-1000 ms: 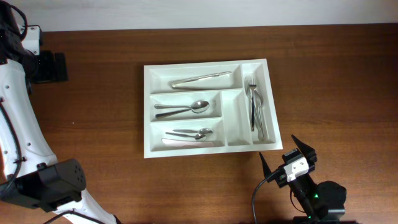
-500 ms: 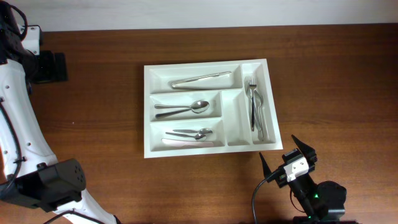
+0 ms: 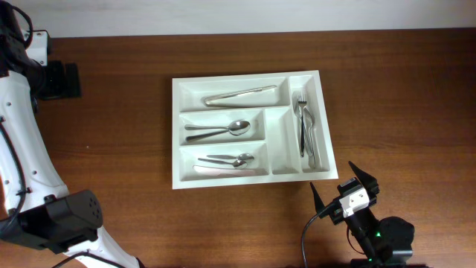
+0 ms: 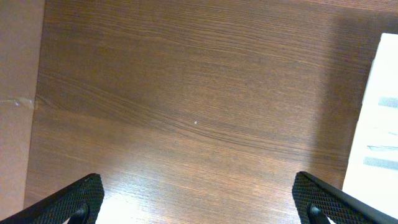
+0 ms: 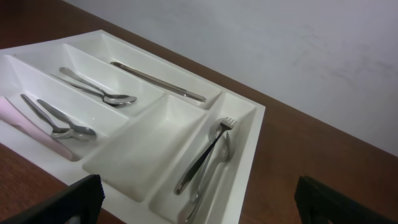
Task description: Pack container
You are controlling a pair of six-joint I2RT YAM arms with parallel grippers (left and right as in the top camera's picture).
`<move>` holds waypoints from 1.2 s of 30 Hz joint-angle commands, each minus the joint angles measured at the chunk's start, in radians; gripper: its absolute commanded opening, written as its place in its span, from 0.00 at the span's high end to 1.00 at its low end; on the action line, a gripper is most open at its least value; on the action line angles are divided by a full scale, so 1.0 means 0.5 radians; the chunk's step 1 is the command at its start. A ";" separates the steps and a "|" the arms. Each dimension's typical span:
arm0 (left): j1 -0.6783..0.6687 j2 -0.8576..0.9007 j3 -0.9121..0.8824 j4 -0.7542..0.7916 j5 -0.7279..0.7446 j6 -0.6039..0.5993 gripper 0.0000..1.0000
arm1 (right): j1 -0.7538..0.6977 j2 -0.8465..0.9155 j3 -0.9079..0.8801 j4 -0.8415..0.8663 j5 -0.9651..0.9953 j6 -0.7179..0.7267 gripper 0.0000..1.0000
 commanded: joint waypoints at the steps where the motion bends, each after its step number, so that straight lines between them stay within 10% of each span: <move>1: 0.002 -0.063 0.007 0.003 -0.008 -0.017 0.01 | -0.009 -0.022 -0.020 0.009 -0.026 0.024 0.01; 9: -0.172 -0.478 -0.211 0.028 -0.104 0.056 0.01 | -0.009 -0.022 -0.020 0.009 -0.026 0.025 0.01; 15: -0.294 -0.987 -0.855 0.632 -0.371 0.122 0.01 | -0.009 -0.022 -0.020 0.009 -0.026 0.025 0.01; 25: -0.338 -2.060 -2.152 1.819 -0.079 0.117 0.01 | -0.009 -0.022 -0.020 0.008 -0.026 0.024 0.01; 36: -0.338 -3.050 -3.424 2.226 0.328 0.117 0.01 | -0.009 -0.022 -0.020 0.008 -0.026 0.024 0.01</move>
